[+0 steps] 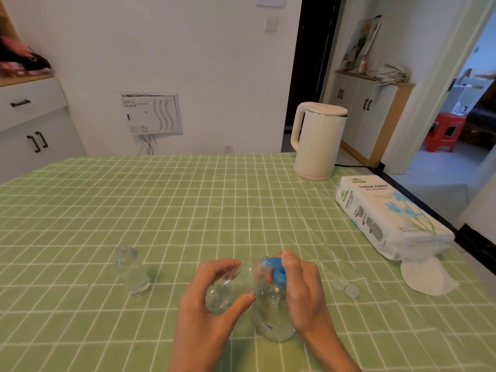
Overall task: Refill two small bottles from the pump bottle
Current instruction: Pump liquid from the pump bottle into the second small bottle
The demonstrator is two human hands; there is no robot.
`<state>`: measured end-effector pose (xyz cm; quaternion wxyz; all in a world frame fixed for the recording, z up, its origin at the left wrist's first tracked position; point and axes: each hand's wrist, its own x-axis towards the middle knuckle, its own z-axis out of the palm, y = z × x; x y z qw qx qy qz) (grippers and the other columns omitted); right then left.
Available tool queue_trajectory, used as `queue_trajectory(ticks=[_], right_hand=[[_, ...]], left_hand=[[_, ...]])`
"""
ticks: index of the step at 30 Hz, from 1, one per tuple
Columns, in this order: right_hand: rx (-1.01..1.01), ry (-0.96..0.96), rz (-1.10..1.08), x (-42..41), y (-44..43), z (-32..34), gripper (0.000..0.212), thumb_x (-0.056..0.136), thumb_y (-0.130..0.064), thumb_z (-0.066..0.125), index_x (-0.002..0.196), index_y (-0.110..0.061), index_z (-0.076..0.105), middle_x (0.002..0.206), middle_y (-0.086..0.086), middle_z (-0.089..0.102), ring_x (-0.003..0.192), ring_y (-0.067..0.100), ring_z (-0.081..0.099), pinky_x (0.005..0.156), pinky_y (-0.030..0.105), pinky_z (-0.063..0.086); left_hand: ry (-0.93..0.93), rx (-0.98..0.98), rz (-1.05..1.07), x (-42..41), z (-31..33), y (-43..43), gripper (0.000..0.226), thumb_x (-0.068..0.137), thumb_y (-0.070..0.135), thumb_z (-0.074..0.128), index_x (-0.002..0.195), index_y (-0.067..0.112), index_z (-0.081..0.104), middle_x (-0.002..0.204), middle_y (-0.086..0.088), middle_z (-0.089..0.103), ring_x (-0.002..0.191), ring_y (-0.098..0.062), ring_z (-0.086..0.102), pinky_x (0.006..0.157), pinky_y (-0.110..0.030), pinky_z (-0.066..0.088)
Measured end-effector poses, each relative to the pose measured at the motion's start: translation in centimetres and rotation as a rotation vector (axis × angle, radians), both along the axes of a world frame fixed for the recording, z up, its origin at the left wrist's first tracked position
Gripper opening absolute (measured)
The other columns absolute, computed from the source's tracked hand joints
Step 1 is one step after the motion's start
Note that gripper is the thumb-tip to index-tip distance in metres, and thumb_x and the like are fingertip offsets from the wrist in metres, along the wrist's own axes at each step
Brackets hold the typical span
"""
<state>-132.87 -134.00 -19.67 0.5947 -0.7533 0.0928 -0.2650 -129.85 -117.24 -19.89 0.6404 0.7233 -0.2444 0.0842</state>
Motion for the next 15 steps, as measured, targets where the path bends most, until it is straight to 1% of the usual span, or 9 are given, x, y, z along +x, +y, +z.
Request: queue_trajectory(ticks=[1, 2, 4, 6, 8, 10, 12, 14, 15], right_hand=[[-0.013, 0.001, 0.001, -0.05, 0.00, 0.10, 0.071, 0.092, -0.057, 0.034, 0.065, 0.002, 0.064, 0.066, 0.015, 0.072, 0.071, 0.044, 0.063, 0.074, 0.052, 0.051], [-0.024, 0.005, 0.004, -0.06, 0.00, 0.18, 0.073, 0.091, -0.056, 0.034, 0.066, 0.008, 0.060, 0.066, 0.022, 0.068, 0.071, 0.049, 0.059, 0.072, 0.056, 0.049], [-0.035, 0.009, 0.010, 0.01, -0.03, 0.12, 0.076, 0.092, -0.056, 0.033, 0.067, 0.011, 0.057, 0.066, 0.025, 0.065, 0.070, 0.050, 0.057, 0.070, 0.059, 0.050], [-0.033, 0.022, 0.004, 0.03, -0.05, -0.07, 0.075, 0.093, -0.058, 0.031, 0.066, 0.003, 0.065, 0.065, 0.014, 0.071, 0.071, 0.045, 0.062, 0.072, 0.055, 0.053], [-0.012, 0.036, -0.014, 0.03, -0.06, -0.30, 0.073, 0.093, -0.064, 0.029, 0.069, -0.013, 0.077, 0.070, 0.005, 0.077, 0.071, 0.030, 0.070, 0.076, 0.044, 0.056], [0.011, 0.044, -0.015, 0.07, 0.01, -0.35, 0.071, 0.092, -0.068, 0.028, 0.065, -0.025, 0.078, 0.074, 0.005, 0.079, 0.074, 0.025, 0.074, 0.079, 0.042, 0.057], [0.030, 0.037, -0.003, 0.14, 0.11, -0.34, 0.073, 0.092, -0.070, 0.029, 0.058, -0.021, 0.071, 0.076, 0.003, 0.080, 0.076, 0.018, 0.077, 0.081, 0.040, 0.056], [0.033, 0.030, -0.002, 0.16, 0.16, -0.34, 0.078, 0.092, -0.071, 0.030, 0.060, -0.013, 0.071, 0.077, 0.002, 0.081, 0.078, 0.015, 0.077, 0.083, 0.038, 0.056], [0.031, 0.023, -0.004, 0.16, 0.17, -0.32, 0.079, 0.092, -0.071, 0.030, 0.061, -0.011, 0.072, 0.077, 0.001, 0.082, 0.078, 0.014, 0.078, 0.083, 0.037, 0.057]], left_hand=[[0.003, 0.003, 0.000, -0.03, -0.03, 0.04, 0.047, 0.064, 0.017, 0.088, 0.108, 0.023, 0.075, 0.101, 0.003, 0.076, 0.105, -0.010, 0.072, 0.092, -0.008, 0.048], [0.006, 0.010, 0.001, -0.06, -0.06, 0.08, 0.046, 0.064, 0.017, 0.089, 0.108, 0.022, 0.075, 0.101, 0.003, 0.076, 0.104, -0.010, 0.072, 0.091, -0.007, 0.048], [0.010, 0.029, 0.002, -0.06, -0.17, 0.14, 0.048, 0.066, 0.011, 0.095, 0.108, 0.021, 0.075, 0.101, 0.002, 0.076, 0.103, -0.009, 0.072, 0.090, -0.007, 0.048], [0.012, 0.034, 0.009, -0.09, -0.13, 0.13, 0.050, 0.065, 0.007, 0.097, 0.108, 0.021, 0.075, 0.101, 0.004, 0.076, 0.103, -0.009, 0.072, 0.090, -0.007, 0.048], [0.014, 0.020, 0.014, -0.18, 0.13, 0.06, 0.048, 0.064, 0.014, 0.093, 0.108, 0.021, 0.075, 0.101, 0.007, 0.076, 0.102, -0.007, 0.073, 0.090, -0.006, 0.048], [0.016, 0.013, 0.020, -0.21, 0.28, -0.01, 0.049, 0.065, 0.011, 0.096, 0.108, 0.021, 0.075, 0.101, 0.007, 0.076, 0.102, -0.006, 0.073, 0.090, -0.005, 0.048], [0.016, 0.014, 0.020, -0.22, 0.33, -0.02, 0.051, 0.066, 0.005, 0.097, 0.108, 0.022, 0.075, 0.102, 0.007, 0.076, 0.103, -0.005, 0.073, 0.089, -0.005, 0.048], [0.011, 0.016, 0.019, -0.26, 0.39, 0.01, 0.051, 0.066, 0.005, 0.097, 0.108, 0.022, 0.075, 0.102, 0.007, 0.076, 0.102, -0.004, 0.073, 0.089, -0.005, 0.048], [0.010, 0.021, 0.021, -0.27, 0.39, 0.03, 0.052, 0.066, 0.002, 0.097, 0.108, 0.022, 0.075, 0.102, 0.007, 0.076, 0.102, -0.005, 0.073, 0.089, -0.005, 0.049]])
